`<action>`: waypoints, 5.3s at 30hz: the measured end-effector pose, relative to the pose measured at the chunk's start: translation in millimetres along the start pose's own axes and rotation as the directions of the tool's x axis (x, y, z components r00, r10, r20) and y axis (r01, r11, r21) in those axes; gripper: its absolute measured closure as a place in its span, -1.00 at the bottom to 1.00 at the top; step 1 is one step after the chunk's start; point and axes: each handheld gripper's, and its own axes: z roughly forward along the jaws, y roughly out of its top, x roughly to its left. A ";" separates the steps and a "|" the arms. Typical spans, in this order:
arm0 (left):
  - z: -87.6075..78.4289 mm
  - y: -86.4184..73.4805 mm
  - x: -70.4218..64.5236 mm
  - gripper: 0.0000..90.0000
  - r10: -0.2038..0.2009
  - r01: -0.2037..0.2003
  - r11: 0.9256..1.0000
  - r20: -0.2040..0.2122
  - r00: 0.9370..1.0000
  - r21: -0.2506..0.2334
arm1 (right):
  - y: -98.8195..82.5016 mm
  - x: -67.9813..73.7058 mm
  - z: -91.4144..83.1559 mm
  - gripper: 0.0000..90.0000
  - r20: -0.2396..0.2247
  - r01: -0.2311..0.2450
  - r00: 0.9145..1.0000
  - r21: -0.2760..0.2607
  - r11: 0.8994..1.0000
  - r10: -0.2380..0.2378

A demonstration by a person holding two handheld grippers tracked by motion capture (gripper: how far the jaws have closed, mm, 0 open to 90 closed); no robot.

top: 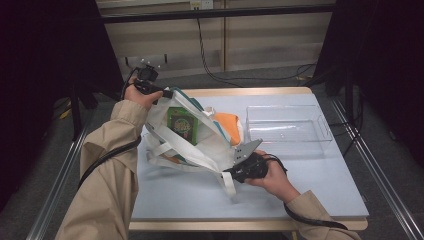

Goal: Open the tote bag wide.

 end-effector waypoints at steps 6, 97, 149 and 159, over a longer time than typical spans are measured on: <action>4.3 -1.1 1.2 0.68 -0.014 0.014 1.000 -0.004 1.000 -0.011 | -0.3 0.3 0.3 0.83 0.003 0.000 1.000 0.001 1.000 0.000; -61.1 -36.0 -13.8 -0.37 0.056 -0.056 0.998 0.014 0.998 -0.003 | 36.4 -7.6 -53.9 -0.38 0.061 -0.072 0.996 0.019 0.997 0.071; -49.2 -102.9 -56.8 0.41 0.093 -0.087 0.995 0.191 0.977 -0.039 | 72.8 -37.7 -30.0 0.34 0.151 -0.087 0.985 -0.009 0.996 0.087; -30.5 -116.9 -59.0 0.62 0.079 -0.076 0.997 0.177 0.981 -0.026 | 78.2 -47.7 -20.9 0.65 0.179 -0.088 0.980 0.009 0.996 0.085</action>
